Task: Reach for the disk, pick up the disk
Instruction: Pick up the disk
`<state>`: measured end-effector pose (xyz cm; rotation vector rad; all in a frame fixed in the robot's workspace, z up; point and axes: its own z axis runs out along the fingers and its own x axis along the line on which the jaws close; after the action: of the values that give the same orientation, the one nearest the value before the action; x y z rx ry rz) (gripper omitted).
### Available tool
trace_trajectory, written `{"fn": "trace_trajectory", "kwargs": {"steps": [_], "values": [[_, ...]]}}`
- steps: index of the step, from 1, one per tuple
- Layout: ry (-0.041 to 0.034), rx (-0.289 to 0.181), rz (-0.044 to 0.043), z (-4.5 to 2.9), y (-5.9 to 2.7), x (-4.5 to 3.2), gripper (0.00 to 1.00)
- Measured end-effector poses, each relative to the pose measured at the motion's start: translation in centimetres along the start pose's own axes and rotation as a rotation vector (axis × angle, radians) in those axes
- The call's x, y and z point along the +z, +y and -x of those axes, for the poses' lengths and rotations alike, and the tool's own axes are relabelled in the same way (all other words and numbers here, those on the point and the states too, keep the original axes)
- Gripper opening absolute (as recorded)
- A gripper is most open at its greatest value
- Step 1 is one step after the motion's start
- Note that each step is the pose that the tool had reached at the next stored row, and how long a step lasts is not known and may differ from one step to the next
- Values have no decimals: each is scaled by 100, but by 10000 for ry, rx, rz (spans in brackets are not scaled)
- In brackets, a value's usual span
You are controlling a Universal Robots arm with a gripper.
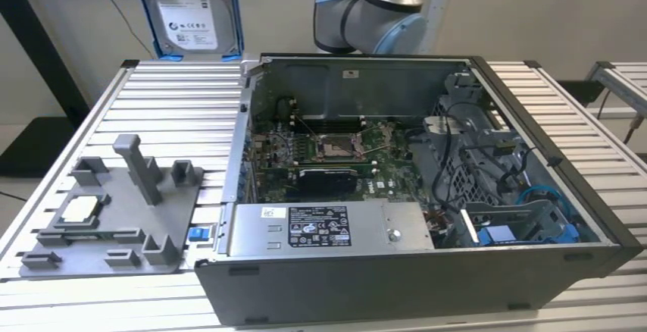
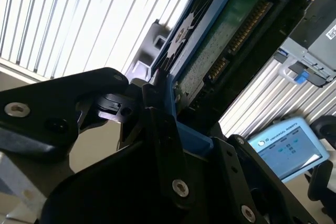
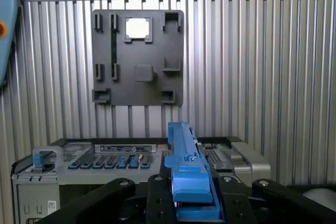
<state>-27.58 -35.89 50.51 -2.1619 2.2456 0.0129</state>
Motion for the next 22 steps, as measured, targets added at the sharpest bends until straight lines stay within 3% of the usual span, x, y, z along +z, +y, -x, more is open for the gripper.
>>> {"fn": "trace_trajectory", "kwargs": {"steps": [22], "values": [[0, 0, 19, 26, -677, 8, 0]]}}
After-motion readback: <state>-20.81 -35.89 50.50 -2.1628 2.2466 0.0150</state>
